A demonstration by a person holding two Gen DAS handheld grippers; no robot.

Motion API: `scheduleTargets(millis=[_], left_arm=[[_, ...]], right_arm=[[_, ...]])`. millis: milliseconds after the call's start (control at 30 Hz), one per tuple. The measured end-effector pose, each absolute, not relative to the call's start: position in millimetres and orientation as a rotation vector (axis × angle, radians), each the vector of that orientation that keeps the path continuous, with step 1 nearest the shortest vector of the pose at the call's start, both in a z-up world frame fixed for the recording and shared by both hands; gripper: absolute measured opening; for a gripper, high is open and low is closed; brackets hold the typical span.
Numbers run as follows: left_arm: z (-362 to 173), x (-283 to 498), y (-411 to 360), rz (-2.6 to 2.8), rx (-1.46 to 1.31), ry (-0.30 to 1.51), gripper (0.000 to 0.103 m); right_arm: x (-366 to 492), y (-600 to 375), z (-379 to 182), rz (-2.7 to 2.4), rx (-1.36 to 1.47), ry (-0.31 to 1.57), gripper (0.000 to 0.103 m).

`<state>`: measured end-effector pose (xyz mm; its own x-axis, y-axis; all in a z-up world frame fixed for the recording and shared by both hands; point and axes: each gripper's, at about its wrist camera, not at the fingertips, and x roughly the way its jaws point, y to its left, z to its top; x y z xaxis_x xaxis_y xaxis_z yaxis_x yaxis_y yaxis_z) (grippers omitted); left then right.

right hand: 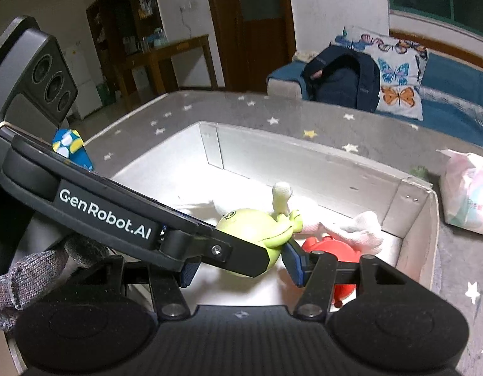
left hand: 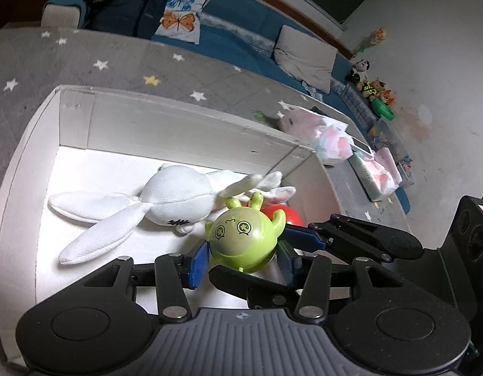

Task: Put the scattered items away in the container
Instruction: 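Carry the green alien toy with both tools into the box and release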

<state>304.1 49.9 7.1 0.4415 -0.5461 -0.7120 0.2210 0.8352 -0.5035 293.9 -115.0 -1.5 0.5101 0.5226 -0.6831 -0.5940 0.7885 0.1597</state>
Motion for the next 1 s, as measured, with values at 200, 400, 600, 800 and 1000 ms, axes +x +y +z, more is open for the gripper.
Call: scheduleTargets(millis=[200, 400, 600, 800, 1000], left_arm=[[-1, 311, 52, -0.479, -0.383, 1.029, 0.051], [-5, 314, 52, -0.475, -0.386, 1.047, 0.051], [-9, 318, 53, -0.467, -0.401, 1.062, 0.051], [-9, 318, 54, -0.466, -0.405, 1.062, 0.051], [-8, 317, 55, -0.464, -0.409, 1.058, 0.051]], right_arm=[[300, -106, -8, 0.665, -0.121, 0.836, 0.056], [307, -102, -10, 0.661, -0.136, 0.884, 0.056], [312, -101, -12, 0.656, -0.137, 0.919, 0.056], [312, -102, -11, 0.657, -0.128, 0.914, 0.057], [313, -103, -10, 0.654, -0.113, 0.9, 0.06]])
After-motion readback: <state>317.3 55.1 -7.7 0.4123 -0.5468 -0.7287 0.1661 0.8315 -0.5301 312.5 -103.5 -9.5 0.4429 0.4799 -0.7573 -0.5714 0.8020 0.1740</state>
